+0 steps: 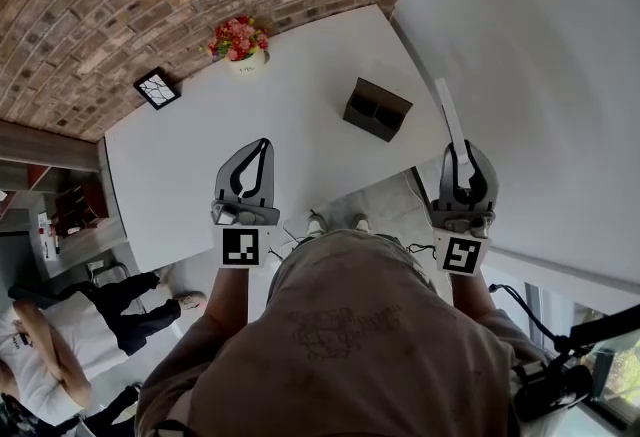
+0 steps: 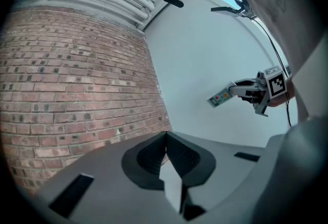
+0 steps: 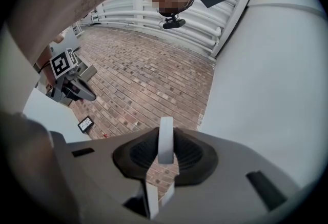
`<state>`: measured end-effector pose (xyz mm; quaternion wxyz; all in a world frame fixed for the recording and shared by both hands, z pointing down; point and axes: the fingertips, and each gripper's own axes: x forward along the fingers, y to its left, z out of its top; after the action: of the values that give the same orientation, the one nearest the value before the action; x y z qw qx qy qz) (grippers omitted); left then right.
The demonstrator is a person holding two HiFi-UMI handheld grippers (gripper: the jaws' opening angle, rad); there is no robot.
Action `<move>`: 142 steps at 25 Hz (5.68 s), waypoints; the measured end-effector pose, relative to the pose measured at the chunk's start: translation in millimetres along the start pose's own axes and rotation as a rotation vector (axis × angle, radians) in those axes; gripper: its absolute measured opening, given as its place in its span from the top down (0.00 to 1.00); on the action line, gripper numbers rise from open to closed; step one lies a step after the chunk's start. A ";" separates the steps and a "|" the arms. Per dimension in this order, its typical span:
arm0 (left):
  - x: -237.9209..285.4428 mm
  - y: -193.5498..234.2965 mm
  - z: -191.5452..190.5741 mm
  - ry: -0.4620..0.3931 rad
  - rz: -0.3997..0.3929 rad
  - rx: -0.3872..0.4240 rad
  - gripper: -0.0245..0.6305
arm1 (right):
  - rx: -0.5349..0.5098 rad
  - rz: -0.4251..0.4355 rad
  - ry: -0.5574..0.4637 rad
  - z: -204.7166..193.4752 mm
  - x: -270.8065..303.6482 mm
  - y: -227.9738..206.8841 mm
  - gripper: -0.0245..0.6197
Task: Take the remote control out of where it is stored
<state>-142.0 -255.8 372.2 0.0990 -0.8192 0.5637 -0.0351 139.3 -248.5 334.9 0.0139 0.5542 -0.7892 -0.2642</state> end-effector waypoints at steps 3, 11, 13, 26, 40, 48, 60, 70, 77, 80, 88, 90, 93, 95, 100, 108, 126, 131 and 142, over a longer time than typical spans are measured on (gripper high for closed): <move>0.4 2.1 -0.1 -0.003 0.004 -0.015 0.95 | -0.004 0.013 0.000 -0.4 1.5 3.1 0.83; -0.9 3.3 -3.2 0.013 0.008 -0.027 0.95 | 0.003 0.022 0.002 -2.6 2.5 4.8 0.83; -0.1 3.7 -5.5 0.021 0.009 -0.029 0.95 | 0.002 0.028 0.002 -3.3 4.2 6.2 0.83; -3.0 9.8 -17.7 0.058 0.007 -0.041 0.95 | -0.001 0.049 0.029 -8.9 10.9 18.6 0.83; -25.5 38.3 -40.8 0.081 -0.005 -0.090 0.95 | -0.034 0.053 0.065 10.3 11.4 53.6 0.83; -41.7 49.6 -65.1 0.095 -0.075 -0.095 0.95 | -0.102 0.034 0.087 35.4 -9.5 85.5 0.83; -56.9 16.0 -60.5 0.091 -0.132 -0.111 0.95 | -0.110 0.000 0.142 48.3 -74.3 83.5 0.83; -104.6 -30.2 -60.8 0.154 -0.045 -0.120 0.95 | -0.062 0.026 0.084 47.5 -135.9 55.8 0.83; -152.7 -85.0 -45.8 0.175 0.009 -0.109 0.95 | -0.017 0.040 0.045 49.0 -190.8 25.3 0.83; -174.1 -101.3 -39.4 0.169 0.053 -0.124 0.95 | -0.005 0.049 0.020 51.5 -213.5 13.9 0.83; -231.6 -145.4 -10.5 0.161 0.157 -0.153 0.95 | 0.034 0.093 -0.024 55.5 -269.9 -7.6 0.83; -244.7 -155.4 -3.4 0.171 0.163 -0.139 0.95 | 0.047 0.100 -0.029 57.7 -280.8 -9.1 0.83; -257.8 -167.6 7.2 0.182 0.170 -0.127 0.95 | 0.071 0.108 -0.033 60.5 -294.2 -11.2 0.83; -262.9 -174.6 14.5 0.183 0.171 -0.120 0.95 | 0.084 0.117 -0.029 61.6 -302.1 -12.2 0.83; -267.4 -184.7 27.9 0.176 0.166 -0.104 0.95 | 0.094 0.128 -0.028 65.4 -315.6 -13.0 0.83; -272.1 -196.1 36.0 0.168 0.151 -0.102 0.95 | 0.103 0.128 -0.020 68.7 -326.2 -12.9 0.84; -286.9 -174.8 34.0 0.114 0.119 -0.131 0.95 | 0.072 0.107 -0.043 101.6 -324.0 18.1 0.83; -284.0 -172.3 33.0 0.101 0.073 -0.143 0.95 | 0.070 0.095 -0.051 114.5 -316.6 32.1 0.83; -285.1 -151.7 32.3 0.076 0.030 -0.160 0.95 | 0.090 0.073 -0.059 141.1 -300.6 54.7 0.83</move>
<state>-100.6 65.8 386.6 0.0125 -0.8140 0.5804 -0.0194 163.3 86.8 318.5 -0.0248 0.5170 -0.8200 -0.2442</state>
